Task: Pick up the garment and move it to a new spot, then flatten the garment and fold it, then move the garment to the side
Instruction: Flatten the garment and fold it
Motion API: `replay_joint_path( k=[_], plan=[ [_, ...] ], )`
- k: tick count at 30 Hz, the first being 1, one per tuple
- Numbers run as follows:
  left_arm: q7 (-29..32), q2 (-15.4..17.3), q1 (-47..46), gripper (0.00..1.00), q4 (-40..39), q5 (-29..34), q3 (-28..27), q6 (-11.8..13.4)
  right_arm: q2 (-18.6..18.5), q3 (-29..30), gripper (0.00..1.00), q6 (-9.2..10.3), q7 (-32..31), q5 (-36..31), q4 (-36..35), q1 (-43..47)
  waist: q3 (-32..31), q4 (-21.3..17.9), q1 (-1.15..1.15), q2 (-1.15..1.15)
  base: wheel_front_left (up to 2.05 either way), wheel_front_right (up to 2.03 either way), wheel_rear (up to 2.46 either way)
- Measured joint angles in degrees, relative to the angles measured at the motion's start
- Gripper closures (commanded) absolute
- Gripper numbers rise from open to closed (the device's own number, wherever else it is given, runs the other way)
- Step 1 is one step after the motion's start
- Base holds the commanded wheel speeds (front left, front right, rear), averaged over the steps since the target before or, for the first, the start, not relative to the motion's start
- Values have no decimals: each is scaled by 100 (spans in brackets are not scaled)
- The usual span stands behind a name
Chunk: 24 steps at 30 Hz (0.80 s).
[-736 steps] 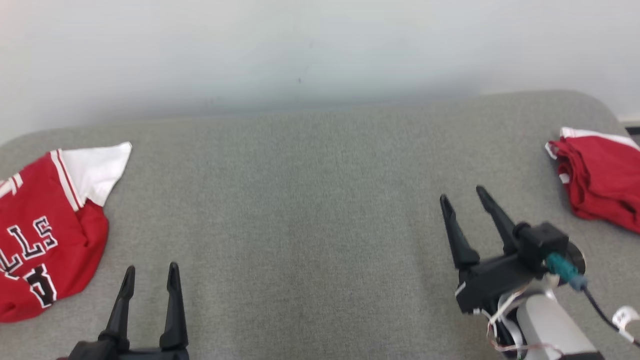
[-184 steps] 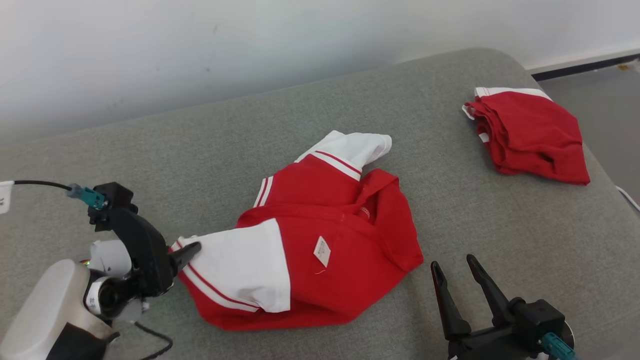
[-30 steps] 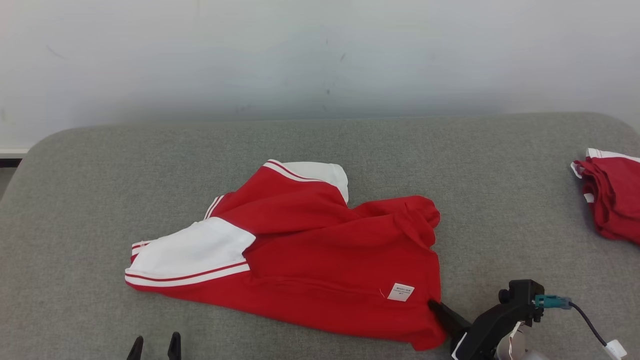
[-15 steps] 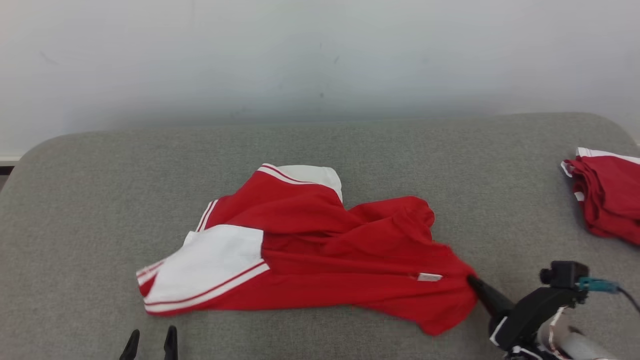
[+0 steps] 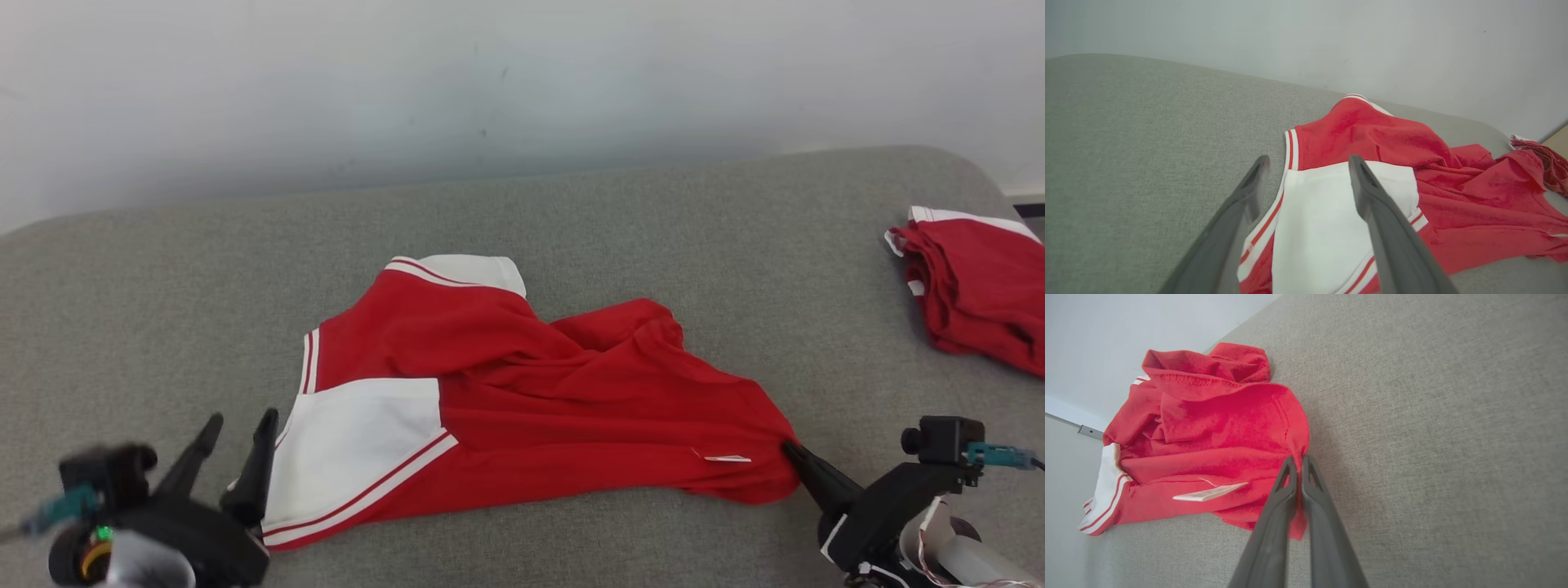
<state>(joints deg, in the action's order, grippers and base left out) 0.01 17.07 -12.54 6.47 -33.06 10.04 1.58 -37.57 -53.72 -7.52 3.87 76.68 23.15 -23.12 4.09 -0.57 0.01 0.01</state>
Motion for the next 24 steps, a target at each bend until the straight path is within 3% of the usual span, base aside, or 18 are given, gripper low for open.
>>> replay_joint_path(
  k=[6,11,15,18,24],
  plan=[
    [1588,516,-1222,0,469,-264,382,-504,143,-143,100,0,-25,-64,45,-255,236,-62,0,0,0,0,0],
    [2140,1205,-1989,0,504,-107,1324,-896,204,-255,100,0,1,-132,75,-470,449,-148,0,0,0,0,0],
    [2078,1972,-2399,0,333,-425,2604,-905,234,-326,100,1,42,-146,103,-602,602,-244,1,0,0,0,0],
    [1827,2374,-2638,0,506,-541,3140,-905,244,-376,100,1,107,-142,130,-616,686,-321,0,0,0,0,0],
    [1274,2496,-3002,0,1123,-903,3693,-905,248,-468,100,0,259,-105,163,-691,830,-414,0,0,0,0,0]
  ],
)
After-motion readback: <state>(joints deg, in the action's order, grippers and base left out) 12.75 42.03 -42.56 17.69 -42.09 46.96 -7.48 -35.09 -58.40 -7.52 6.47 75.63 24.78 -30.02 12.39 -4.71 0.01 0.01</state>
